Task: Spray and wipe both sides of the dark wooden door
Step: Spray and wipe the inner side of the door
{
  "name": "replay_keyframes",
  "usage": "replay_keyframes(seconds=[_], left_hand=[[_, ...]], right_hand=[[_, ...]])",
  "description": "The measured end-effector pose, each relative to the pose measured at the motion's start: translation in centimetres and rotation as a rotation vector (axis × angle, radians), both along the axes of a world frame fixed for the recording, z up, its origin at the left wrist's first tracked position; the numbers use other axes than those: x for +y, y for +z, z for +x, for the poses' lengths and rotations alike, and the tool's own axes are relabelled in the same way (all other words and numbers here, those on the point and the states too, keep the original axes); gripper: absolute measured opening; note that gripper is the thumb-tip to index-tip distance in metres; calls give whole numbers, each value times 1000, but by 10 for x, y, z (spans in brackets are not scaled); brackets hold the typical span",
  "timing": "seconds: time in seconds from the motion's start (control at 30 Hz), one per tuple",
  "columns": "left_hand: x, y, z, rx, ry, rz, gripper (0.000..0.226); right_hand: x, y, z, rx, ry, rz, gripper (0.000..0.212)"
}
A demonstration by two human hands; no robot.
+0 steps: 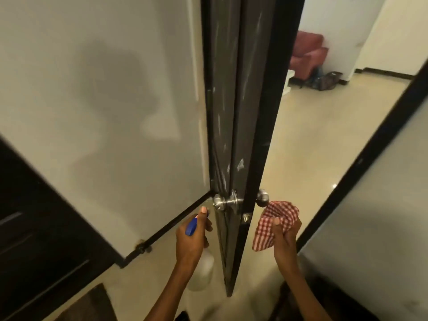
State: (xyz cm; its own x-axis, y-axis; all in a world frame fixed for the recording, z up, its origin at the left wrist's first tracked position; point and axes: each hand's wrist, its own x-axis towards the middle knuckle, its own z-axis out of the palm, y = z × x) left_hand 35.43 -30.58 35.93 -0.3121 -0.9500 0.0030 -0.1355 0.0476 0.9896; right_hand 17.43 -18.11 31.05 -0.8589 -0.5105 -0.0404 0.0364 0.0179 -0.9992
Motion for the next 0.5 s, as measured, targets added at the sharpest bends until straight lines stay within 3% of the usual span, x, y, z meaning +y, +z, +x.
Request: replay_keyframes(seconds=[0.13,0.17,0.37,0.5], left_hand=[[0,-4,-40,-15,-155,25,63],[-1,-4,-51,-19,-190,37,65],[-13,0,-118,19,-401,109,43],[-37,5,-154,30,-572,154,37]], right_hand=[[21,-3,-18,-99,-219,1,135],[23,-4,-21,-105,-265,-11,138],[20,2,-31,-68,-484,-80,89],[5,16,-45,-14,-617,-124,37]])
